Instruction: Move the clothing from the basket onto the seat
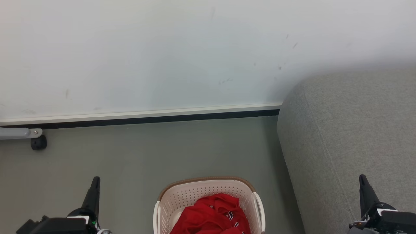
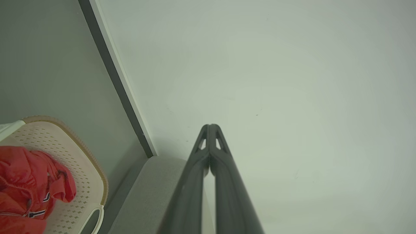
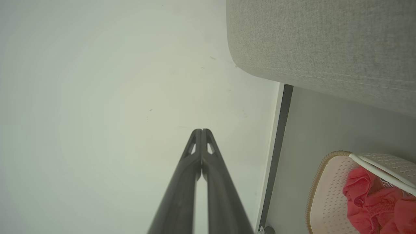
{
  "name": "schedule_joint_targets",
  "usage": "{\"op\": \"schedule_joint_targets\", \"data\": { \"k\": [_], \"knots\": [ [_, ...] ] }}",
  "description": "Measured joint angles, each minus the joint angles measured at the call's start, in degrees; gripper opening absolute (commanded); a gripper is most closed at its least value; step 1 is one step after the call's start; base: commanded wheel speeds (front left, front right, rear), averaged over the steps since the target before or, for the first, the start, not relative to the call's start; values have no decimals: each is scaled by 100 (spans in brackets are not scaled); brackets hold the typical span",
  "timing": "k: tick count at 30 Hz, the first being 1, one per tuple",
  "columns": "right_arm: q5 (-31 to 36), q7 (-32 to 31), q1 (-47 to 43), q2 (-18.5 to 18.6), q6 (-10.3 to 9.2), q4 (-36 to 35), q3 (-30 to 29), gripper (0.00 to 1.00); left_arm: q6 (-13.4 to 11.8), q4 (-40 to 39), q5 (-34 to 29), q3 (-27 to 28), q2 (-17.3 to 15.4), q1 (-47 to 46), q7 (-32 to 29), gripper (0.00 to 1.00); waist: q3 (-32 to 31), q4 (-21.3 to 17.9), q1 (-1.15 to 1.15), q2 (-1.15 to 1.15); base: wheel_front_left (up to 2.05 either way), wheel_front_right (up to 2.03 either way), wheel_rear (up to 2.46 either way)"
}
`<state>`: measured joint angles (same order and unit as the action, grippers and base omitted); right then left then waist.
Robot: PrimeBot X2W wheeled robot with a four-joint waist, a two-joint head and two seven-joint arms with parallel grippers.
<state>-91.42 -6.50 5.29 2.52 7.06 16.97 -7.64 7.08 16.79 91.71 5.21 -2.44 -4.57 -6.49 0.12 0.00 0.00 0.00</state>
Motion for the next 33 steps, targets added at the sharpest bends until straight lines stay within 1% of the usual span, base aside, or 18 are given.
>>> {"op": "schedule_joint_targets", "data": {
  "k": [14,15,16,17,20,26,31,33],
  "knots": [
    [2,1,-12,-5,-1,33,7,0,-3,27,0,-8,3,15,1,0,0,0,0,0,0,0,0],
    [2,1,-41,-19,-2,85,9,100,-7,87,0,-11,14,52,1,100,0,0,0,0,0,0,0],
    [2,1,-88,-38,-2,151,16,0,-8,146,0,-14,30,105,1,0,0,0,0,0,0,0,0],
    [2,1,-148,-57,-4,214,24,100,-9,208,0,-20,48,166,1,100,0,0,0,0,0,0,0],
    [2,11,-294,-105,-8,343,55,100,-10,328,-1,-49,77,312,7,100,0,-1,0,0,0,0,0],
    [20,140,-300,-107,-8,322,148,100,-10,315,-32,-209,77,315,119,100,-15,0,0,0,0,0,0],
    [82,253,-304,-105,-11,268,188,100,-33,302,-193,-325,75,309,242,100,-27,0,0,0,0,0,0],
    [151,280,-329,-105,-46,227,207,100,-53,293,-268,-369,76,298,290,100,-32,-1,0,0,0,0,0]
  ]
}}
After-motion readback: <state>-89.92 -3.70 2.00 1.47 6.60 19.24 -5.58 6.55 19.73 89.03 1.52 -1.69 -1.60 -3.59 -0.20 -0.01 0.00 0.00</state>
